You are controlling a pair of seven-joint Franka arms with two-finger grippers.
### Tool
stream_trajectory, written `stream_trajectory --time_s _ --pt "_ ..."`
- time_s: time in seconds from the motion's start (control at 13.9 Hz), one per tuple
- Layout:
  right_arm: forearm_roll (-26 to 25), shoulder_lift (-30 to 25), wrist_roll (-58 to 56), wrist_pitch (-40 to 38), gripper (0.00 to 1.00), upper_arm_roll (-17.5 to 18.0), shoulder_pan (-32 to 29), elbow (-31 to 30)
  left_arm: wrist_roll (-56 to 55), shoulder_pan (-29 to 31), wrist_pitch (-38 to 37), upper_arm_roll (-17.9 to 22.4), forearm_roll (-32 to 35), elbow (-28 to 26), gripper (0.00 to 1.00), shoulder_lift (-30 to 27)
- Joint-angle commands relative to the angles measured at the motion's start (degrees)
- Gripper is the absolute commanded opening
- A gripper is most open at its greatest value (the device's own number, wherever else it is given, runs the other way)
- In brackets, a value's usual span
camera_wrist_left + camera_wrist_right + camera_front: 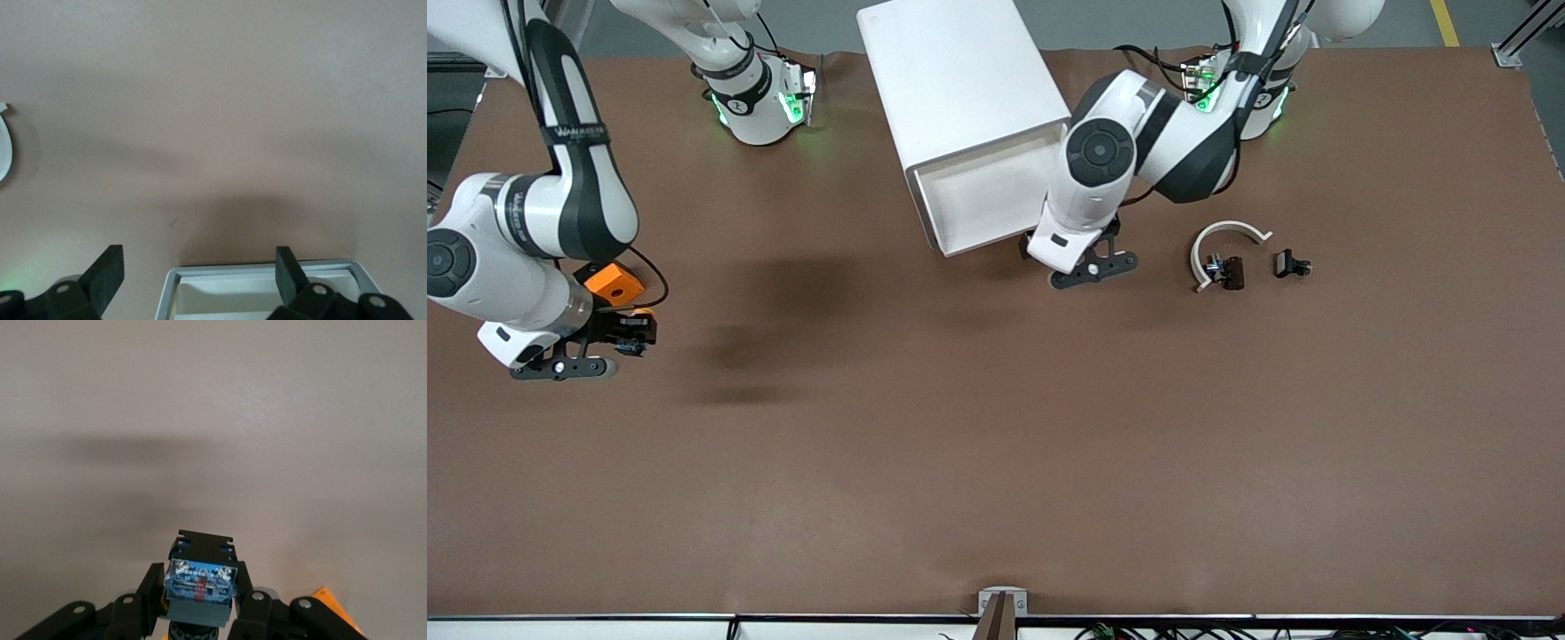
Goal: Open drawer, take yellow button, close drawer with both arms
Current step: 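Push the drawer closed with the left gripper while the right gripper holds the button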
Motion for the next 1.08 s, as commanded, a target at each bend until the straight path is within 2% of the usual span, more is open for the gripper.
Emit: stream_trajectory --time_s 0.0,0.65,1.01 --pt "-1.3 4.3 -3.8 3.4 0.15 1.2 -4.2 0.4 -2.4 -1.9 1.0 -0.7 1.2 -1.8 1.00 -1.8" --pt "-1.2 15.0 -3.4 10.2 0.18 1.3 -6.3 2.5 -8.6 -1.9 1.6 -11.2 0.3 -3.5 1.00 -2.0" --pt "-1.2 18.3 -3.8 11.3 0.23 1.2 -6.4 4.0 -9.4 -1.9 1.5 -13.6 -4.8 -4.4 1.00 -2.8"
